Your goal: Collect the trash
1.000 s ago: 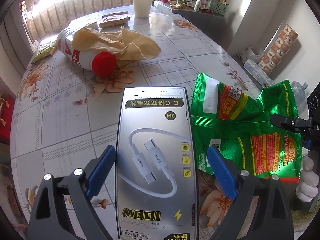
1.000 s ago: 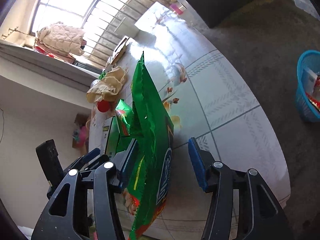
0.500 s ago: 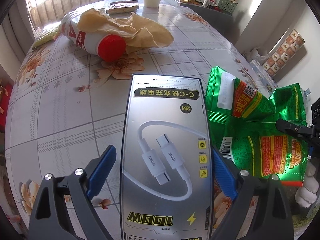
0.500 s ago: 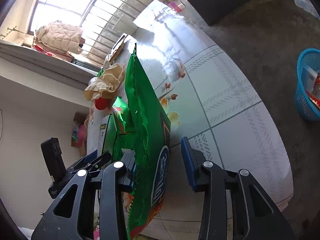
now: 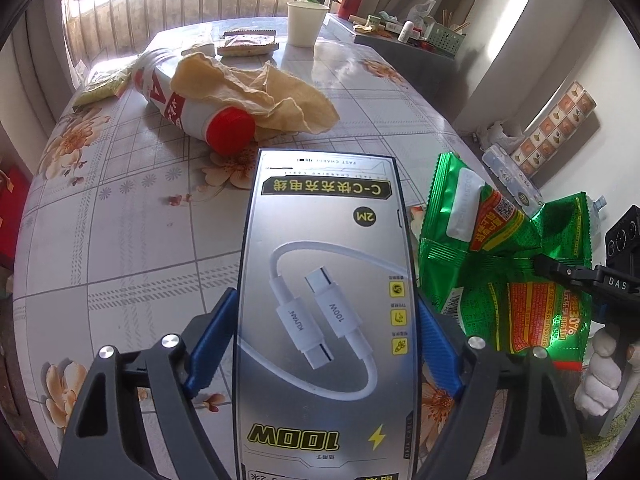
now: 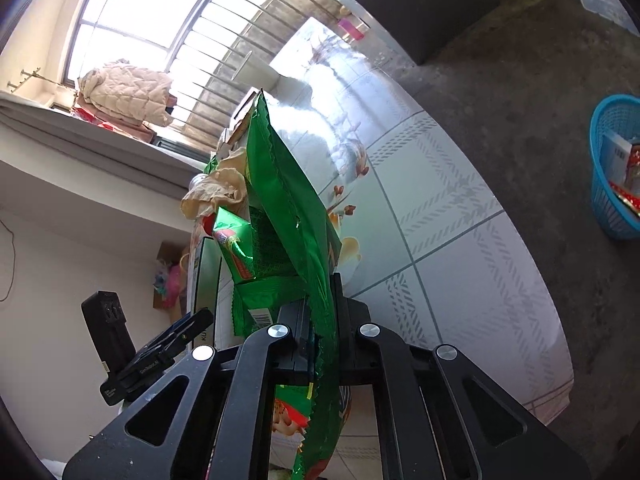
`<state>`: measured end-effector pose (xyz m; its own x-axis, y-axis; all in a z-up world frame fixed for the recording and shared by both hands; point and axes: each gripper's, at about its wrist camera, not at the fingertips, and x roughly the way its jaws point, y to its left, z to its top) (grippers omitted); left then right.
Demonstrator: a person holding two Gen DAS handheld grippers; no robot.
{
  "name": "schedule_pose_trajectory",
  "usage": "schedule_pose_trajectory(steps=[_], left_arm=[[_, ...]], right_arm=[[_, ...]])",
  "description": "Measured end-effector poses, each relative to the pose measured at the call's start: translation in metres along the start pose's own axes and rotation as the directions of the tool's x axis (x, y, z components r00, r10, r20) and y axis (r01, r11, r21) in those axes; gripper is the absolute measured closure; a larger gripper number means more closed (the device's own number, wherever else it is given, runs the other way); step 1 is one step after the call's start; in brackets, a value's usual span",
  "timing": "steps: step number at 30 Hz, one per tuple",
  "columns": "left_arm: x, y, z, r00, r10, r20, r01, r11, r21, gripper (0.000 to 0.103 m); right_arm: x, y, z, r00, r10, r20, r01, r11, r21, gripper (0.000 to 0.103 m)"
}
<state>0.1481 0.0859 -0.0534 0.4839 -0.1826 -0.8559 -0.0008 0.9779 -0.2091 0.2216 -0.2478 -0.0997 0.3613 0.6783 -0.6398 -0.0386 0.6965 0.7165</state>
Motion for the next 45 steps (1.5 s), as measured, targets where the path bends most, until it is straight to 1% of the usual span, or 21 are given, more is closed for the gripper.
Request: schedule_pose_trajectory(steps=[6,9,12,15,18,22,24,26,28,32,34,35,37,38,39,40,41,42,43,44,45], left_arm=[[-0.018,-0.021,0.012,0.998,-0.045,0.048,0.044,0.999,0.019,0.021],[-0.018,-0.05,0.029,0.995,-0.084,0.057,0.081,0.995,0.06,0.021],[-0.018,-0.085,0.045,0.988,-0.142,0.062,0.134,0.984,0.115,0.021],[-0.013,-0.129,0.064,0.976,-0.211,0.053,0.199,0.964,0.176,0.021],[0.0,-0.184,0.084,0.961,-0.277,0.027,0.261,0.932,0.252,0.021],[0.039,-0.261,0.11,0.932,-0.354,-0.078,0.36,0.881,0.307,0.021],[0.065,-0.299,0.12,0.914,-0.379,-0.141,0.405,0.86,0.31,0.021],[0.093,-0.333,0.127,0.903,-0.378,-0.204,0.426,0.851,0.309,0.021],[0.122,-0.363,0.132,0.891,-0.378,-0.252,0.445,0.838,0.315,0.021],[0.172,-0.419,0.132,0.894,-0.336,-0.296,0.43,0.829,0.357,0.021],[0.198,-0.445,0.129,0.899,-0.305,-0.313,0.413,0.829,0.378,0.021],[0.211,-0.457,0.127,0.898,-0.296,-0.324,0.412,0.826,0.385,0.02],[0.241,-0.475,0.124,0.893,-0.287,-0.346,0.413,0.828,0.38,0.02],[0.258,-0.484,0.121,0.891,-0.271,-0.365,0.407,0.833,0.374,0.017],[0.275,-0.49,0.12,0.891,-0.251,-0.379,0.393,0.843,0.367,0.013],[0.292,-0.491,0.117,0.893,-0.236,-0.383,0.378,0.855,0.355,0.012],[0.307,-0.493,0.113,0.897,-0.218,-0.385,0.36,0.866,0.347,0.012],[0.321,-0.492,0.109,0.899,-0.191,-0.395,0.337,0.876,0.345,0.012],[0.333,-0.491,0.107,0.896,-0.168,-0.411,0.321,0.885,0.338,0.012],[0.34,-0.489,0.105,0.889,-0.164,-0.427,0.32,0.891,0.322,0.012],[0.344,-0.486,0.104,0.885,-0.172,-0.433,0.324,0.896,0.305,0.012]], right_arm=[[-0.033,-0.015,-0.003,0.996,0.016,0.083,-0.019,0.999,0.039,0.099],[-0.059,-0.032,-0.005,0.988,0.032,0.154,-0.044,0.996,0.076,0.099],[-0.093,-0.055,-0.003,0.97,0.016,0.241,-0.047,0.991,0.122,0.099],[-0.128,-0.08,-0.002,0.943,-0.017,0.333,-0.045,0.983,0.178,0.099],[-0.163,-0.109,-0.002,0.904,-0.075,0.422,-0.035,0.968,0.248,0.099],[-0.194,-0.156,-0.002,0.845,-0.181,0.503,-0.016,0.932,0.362,0.098],[-0.2,-0.181,0.0,0.827,-0.234,0.512,-0.002,0.909,0.418,0.098],[-0.199,-0.206,0.006,0.812,-0.283,0.51,0.014,0.884,0.467,0.098],[-0.194,-0.232,0.014,0.81,-0.318,0.493,0.024,0.857,0.514,0.098],[-0.176,-0.283,0.029,0.812,-0.362,0.458,0.012,0.794,0.608,0.098],[-0.167,-0.304,0.035,0.817,-0.36,0.45,-0.007,0.775,0.632,0.098],[-0.164,-0.314,0.037,0.816,-0.369,0.445,-0.011,0.76,0.65,0.095],[-0.155,-0.331,0.041,0.812,-0.385,0.437,-0.011,0.74,0.673,0.089],[-0.148,-0.342,0.043,0.815,-0.395,0.424,-0.006,0.726,0.688,0.085],[-0.142,-0.355,0.043,0.819,-0.402,0.41,-0.007,0.707,0.707,0.068],[-0.134,-0.368,0.044,0.821,-0.403,0.404,-0.007,0.7,0.714,0.051],[-0.127,-0.381,0.043,0.823,-0.411,0.391,0.002,0.691,0.723,0.049],[-0.12,-0.393,0.04,0.829,-0.431,0.355,0.029,0.668,0.743,0.049],[-0.115,-0.401,0.036,0.837,-0.445,0.318,0.051,0.643,0.764,0.049],[-0.112,-0.41,0.032,0.843,-0.447,0.301,0.049,0.62,0.783,0.049],[-0.112,-0.413,0.025,0.844,-0.441,0.305,0.035,0.612,0.79,0.049]])
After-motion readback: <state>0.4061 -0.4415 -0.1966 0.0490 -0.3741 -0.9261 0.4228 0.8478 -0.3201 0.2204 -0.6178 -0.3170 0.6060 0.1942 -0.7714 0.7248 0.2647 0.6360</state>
